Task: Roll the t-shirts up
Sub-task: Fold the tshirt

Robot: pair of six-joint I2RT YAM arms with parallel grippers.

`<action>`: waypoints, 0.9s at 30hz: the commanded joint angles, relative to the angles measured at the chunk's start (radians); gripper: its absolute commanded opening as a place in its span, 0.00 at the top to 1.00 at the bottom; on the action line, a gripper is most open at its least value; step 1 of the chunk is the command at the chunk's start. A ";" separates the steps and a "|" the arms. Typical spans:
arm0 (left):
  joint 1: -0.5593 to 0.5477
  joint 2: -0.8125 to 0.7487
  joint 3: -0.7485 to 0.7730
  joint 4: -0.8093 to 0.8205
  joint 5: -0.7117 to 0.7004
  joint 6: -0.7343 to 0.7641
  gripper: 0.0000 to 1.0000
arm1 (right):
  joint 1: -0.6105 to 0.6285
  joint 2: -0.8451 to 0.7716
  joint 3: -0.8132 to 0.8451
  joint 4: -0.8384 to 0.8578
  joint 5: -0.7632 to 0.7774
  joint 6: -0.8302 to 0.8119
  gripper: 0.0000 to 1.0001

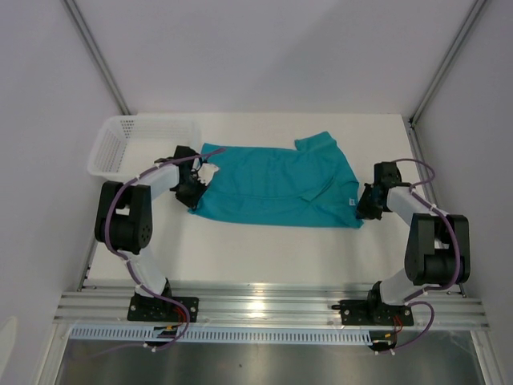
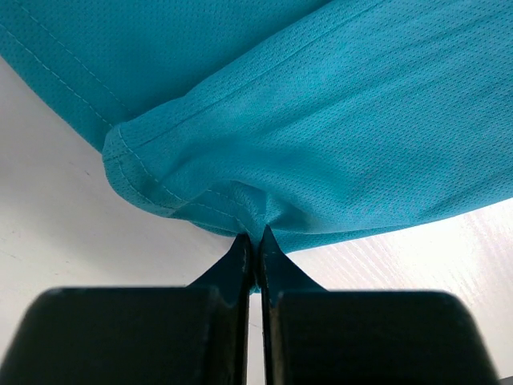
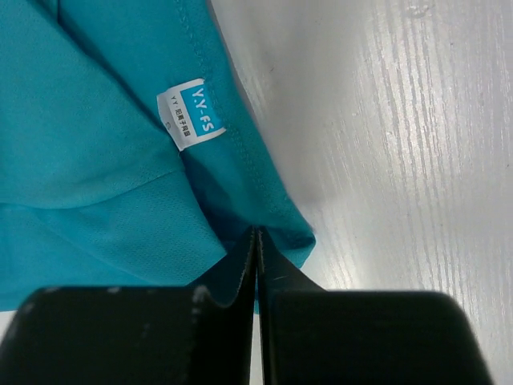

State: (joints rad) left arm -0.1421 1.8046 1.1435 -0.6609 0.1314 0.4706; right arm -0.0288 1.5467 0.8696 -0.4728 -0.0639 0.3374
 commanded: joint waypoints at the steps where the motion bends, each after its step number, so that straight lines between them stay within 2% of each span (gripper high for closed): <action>1: -0.005 -0.013 0.003 -0.013 0.005 0.010 0.99 | -0.013 -0.017 -0.003 0.029 -0.024 0.002 1.00; 8: -0.002 -0.057 -0.053 0.026 -0.087 0.056 0.99 | -0.043 -0.040 -0.001 0.004 -0.013 0.026 1.00; 9: -0.001 -0.057 -0.053 0.024 -0.085 0.057 0.99 | -0.043 -0.051 -0.001 -0.003 -0.014 0.028 0.90; 12: -0.002 -0.057 -0.051 0.024 -0.081 0.057 0.99 | -0.040 -0.143 -0.027 0.014 -0.042 0.023 0.70; 14: -0.001 -0.056 -0.053 0.027 -0.084 0.057 0.99 | -0.039 -0.219 -0.052 0.045 -0.078 0.018 0.65; 17: -0.001 -0.057 -0.056 0.030 -0.084 0.060 0.99 | -0.023 -0.241 -0.063 0.072 -0.120 0.003 0.60; 21: -0.002 -0.056 -0.053 0.030 -0.087 0.062 0.99 | -0.011 -0.182 -0.055 0.046 -0.116 -0.005 0.55; 24: -0.001 -0.057 -0.056 0.032 -0.087 0.062 0.99 | -0.010 -0.140 -0.063 0.059 -0.128 0.000 0.47; 27: -0.002 -0.054 -0.053 0.032 -0.087 0.060 0.99 | -0.010 -0.076 -0.055 0.074 -0.161 -0.008 0.47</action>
State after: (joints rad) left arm -0.1421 1.7733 1.1011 -0.6365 0.0624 0.5156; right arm -0.0414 1.4223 0.8116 -0.4278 -0.1829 0.3458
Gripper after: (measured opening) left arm 0.014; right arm 0.528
